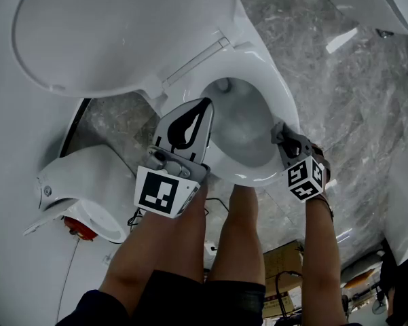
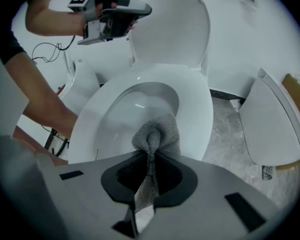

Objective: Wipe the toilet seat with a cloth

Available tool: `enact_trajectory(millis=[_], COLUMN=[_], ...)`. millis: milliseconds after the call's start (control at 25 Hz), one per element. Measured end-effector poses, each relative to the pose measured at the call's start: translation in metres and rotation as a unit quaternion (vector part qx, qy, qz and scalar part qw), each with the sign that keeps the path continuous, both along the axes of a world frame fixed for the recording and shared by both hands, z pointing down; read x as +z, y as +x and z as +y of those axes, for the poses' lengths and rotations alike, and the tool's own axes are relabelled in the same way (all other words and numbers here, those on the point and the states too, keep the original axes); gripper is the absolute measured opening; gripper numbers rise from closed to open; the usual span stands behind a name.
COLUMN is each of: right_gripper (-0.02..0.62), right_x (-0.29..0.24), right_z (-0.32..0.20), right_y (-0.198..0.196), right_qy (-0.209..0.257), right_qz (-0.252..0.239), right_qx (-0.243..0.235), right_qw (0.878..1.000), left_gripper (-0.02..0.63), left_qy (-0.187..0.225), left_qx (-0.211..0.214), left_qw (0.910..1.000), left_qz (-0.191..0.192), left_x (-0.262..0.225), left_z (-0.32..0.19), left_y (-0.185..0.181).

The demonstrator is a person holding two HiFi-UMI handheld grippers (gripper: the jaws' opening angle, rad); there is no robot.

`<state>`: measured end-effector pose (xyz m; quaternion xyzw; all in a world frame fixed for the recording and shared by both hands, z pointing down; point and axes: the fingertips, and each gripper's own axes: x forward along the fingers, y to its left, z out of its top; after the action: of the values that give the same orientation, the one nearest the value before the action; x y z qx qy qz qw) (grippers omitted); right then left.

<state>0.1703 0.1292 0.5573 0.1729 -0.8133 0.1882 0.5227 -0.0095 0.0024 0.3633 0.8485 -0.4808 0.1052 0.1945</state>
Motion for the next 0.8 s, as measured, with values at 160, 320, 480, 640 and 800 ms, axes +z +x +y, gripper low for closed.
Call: enact_trajectory(millis=[160,320,480,640,800], right_gripper=[0.049,0.049,0.049,0.051,0.051], right_x=[-0.001,-0.002,-0.011,-0.016,-0.014], right_z=[0.001,-0.042,-0.107,-0.128,-0.089], right_y=[0.008,0.001,-0.013,-0.011,0.008], right_qy=[-0.019,0.017,0.064,0.068,0.045], right_qz=[-0.014,-0.027,-0.053,-0.08,-0.076], right_qx=[0.022,0.051,0.083,0.134,0.18], right_qw=[0.999,0.998,0.993,0.985,0.98], left_gripper=[0.012,0.012,0.012,0.012,0.012], left_qy=[0.001,-0.001,0.008,-0.001,-0.003], left_qx=[-0.002,-0.002,-0.002,0.0,0.007], left_qw=[1.0,1.0,1.0,1.0,1.0], left_qz=[0.0,0.0,0.003,0.0,0.001], left_x=[0.0,0.0,-0.001,0.002,0.002], left_z=[-0.001,-0.001,-0.004,-0.003,-0.004], left_y=[-0.003,-0.006,-0.008,-0.009,-0.007])
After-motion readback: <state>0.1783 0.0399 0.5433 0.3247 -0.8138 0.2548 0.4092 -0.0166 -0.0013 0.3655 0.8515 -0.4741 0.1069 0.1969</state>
